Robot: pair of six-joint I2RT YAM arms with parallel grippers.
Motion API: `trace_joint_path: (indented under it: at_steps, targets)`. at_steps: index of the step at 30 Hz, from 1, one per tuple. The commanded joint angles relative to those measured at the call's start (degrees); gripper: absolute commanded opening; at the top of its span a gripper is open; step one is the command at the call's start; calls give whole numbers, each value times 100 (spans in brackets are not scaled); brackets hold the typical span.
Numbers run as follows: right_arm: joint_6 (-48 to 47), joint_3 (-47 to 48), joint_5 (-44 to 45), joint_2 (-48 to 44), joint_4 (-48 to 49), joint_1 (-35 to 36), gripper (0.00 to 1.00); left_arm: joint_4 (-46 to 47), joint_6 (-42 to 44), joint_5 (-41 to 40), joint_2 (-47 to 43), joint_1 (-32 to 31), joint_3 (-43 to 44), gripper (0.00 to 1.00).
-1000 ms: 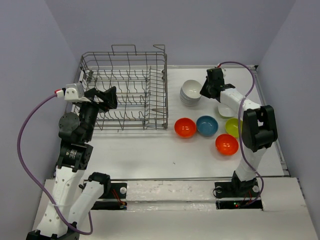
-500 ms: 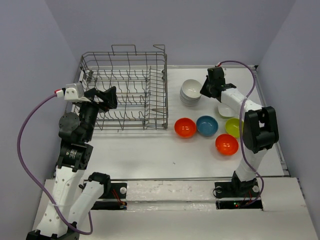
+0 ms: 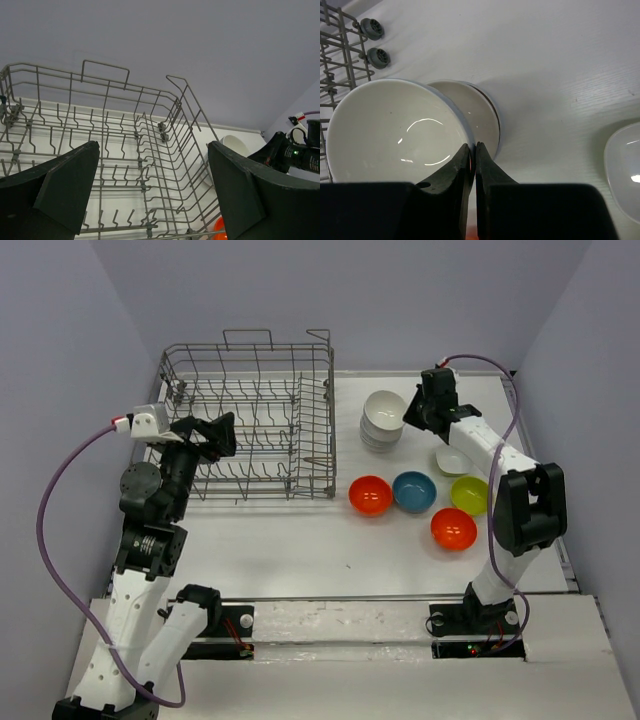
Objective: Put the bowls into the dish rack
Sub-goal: Pick up the bowl from the bowl, then pass from the right arm to the left
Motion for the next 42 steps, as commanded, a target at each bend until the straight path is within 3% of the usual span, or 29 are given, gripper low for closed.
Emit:
trace_joint_path:
  at_steps: [1,11,15,22,26,30,34,37,39,42]
  targets:
    - [-17,252,-30,-663,265,31,1,76,-174,171,262,51,266,99]
    - [-69,349,5,-1620,28,31,1,-1250,-736,856,1914,-45,2454,99]
    - [-96,270,-3,-1955,-60,31,1,-1706,-824,998,2713,-449,3402,99]
    - [-87,-20,-3,-2438,-95,31,1,-1304,-1431,2061,3566,-678,3835,99]
    - [-70,-143,-47,-2623,-104,31,1,-2075,-1107,1298,4260,-1186,4853,99]
    - [-52,-160,-38,-2737,-122,31,1,-3024,-878,306,5113,-2073,6459,99]
    - [-26,-117,-82,-2799,-157,31,1,-3395,-834,59,5912,-2408,7366,99]
    - [1,-99,-179,-2834,-148,136,1,-3562,-746,-266,6238,-2619,7667,98]
    - [10,-90,-118,-2800,-131,206,1,-3537,-737,-451,6361,-2725,7624,89]
    - [27,-46,-126,-2712,-131,329,1,-3475,-728,-881,6511,-2980,7562,87]
